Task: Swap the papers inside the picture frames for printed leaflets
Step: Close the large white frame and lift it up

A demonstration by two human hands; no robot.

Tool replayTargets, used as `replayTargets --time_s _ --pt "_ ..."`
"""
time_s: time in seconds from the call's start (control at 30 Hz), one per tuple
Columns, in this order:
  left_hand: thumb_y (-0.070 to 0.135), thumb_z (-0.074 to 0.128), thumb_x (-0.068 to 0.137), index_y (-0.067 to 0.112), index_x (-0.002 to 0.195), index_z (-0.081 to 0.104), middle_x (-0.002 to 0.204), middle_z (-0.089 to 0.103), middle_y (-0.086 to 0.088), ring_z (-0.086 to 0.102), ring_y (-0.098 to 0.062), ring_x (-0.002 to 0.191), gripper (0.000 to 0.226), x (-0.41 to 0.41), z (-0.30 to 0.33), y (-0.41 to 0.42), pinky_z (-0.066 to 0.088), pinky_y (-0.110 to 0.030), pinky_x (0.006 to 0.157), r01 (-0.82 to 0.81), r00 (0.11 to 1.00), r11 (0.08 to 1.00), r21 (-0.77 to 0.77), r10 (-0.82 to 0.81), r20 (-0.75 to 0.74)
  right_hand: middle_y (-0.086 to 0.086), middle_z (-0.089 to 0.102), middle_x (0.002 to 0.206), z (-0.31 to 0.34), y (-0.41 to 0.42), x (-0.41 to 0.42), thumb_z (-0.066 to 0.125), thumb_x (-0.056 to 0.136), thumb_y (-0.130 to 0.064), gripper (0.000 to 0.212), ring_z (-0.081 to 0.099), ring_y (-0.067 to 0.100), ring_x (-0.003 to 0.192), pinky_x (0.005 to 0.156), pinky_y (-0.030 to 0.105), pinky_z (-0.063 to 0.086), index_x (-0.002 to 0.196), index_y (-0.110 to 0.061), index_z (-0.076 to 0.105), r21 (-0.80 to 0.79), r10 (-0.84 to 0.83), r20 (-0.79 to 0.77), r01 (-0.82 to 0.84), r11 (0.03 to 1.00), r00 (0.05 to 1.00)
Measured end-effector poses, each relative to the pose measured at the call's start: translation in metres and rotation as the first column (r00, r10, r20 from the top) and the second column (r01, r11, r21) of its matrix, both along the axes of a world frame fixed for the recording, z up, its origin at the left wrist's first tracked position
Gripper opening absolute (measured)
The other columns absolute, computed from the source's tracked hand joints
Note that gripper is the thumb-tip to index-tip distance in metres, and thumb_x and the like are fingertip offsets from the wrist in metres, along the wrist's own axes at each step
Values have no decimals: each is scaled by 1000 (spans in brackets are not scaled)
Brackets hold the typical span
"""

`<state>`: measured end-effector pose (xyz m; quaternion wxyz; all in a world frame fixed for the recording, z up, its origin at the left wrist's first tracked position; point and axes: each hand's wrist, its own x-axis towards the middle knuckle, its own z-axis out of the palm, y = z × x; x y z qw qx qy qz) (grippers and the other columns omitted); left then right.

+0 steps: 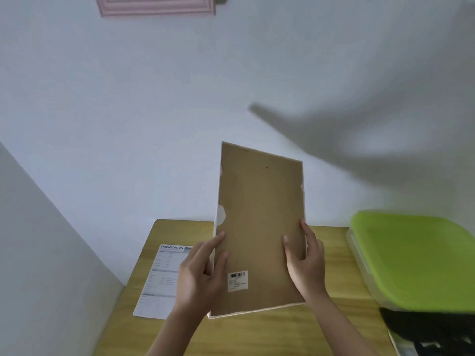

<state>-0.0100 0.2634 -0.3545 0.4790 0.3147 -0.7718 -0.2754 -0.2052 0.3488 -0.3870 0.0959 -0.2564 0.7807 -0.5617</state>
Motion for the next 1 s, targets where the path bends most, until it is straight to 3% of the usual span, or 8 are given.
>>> replayTargets --time_s 0.07,0.17,0.37,0.47,0.6,0.77,0.87,1.0 --pt "21 59 83 23 111 64 66 41 22 38 -1 50 28 -3 6 5 31 -6 52 10 999 997 -70 -13 -33 0 44 108 1 0 -3 65 82 -46 55 48 14 106 96 32 44 133 -33 48 17 63 -27 -63 998 998" --pt "8 64 80 16 103 69 78 54 18 45 8 60 24 -10 10 14 32 -4 54 44 999 975 -220 -46 -6 -7 43 120 19 -1 3 55 81 -55 48 42 15 122 102 30 36 127 -47 44 -2 214 -27 -214 977 976" --pt "13 65 80 18 107 63 75 65 5 52 -4 58 27 -21 14 34 35 -5 49 31 999 936 -351 -34 -1 -13 52 127 77 0 27 57 80 -44 67 67 6 87 74 16 50 136 -54 21 -271 509 54 -478 835 859" --pt "9 72 74 15 107 61 74 66 4 51 -5 59 35 -29 17 46 33 -5 52 14 999 909 -416 -1 33 -10 52 125 90 5 31 63 79 -36 73 71 16 79 70 24 55 135 -53 20 -364 548 36 -500 786 836" --pt "12 77 71 15 108 60 75 66 3 46 -4 59 41 -41 18 63 28 -4 52 52 997 915 -399 -26 71 -3 58 123 91 17 20 69 84 -23 74 70 26 85 65 30 57 133 -56 24 -397 521 16 -473 786 853" --pt "18 75 73 14 110 62 71 62 3 39 -2 53 39 -66 7 87 31 -8 48 108 994 936 -335 -94 58 -3 68 107 89 39 3 63 87 -6 66 69 20 63 56 26 54 134 -44 37 -352 452 -44 -438 827 891" --pt "20 73 74 9 107 68 70 63 1 42 -6 54 35 -79 3 96 30 -6 52 110 992 936 -334 -81 99 8 69 95 80 45 -8 59 88 -4 54 61 36 57 52 38 54 129 -37 49 -337 368 -59 -365 868 928" --pt "33 72 78 5 106 68 86 69 -1 48 0 58 40 -91 1 100 46 -15 51 90 993 964 -252 -68 92 19 65 94 71 56 -21 55 91 -4 50 55 36 53 51 43 51 131 -34 48 -382 271 -48 -268 884 961"
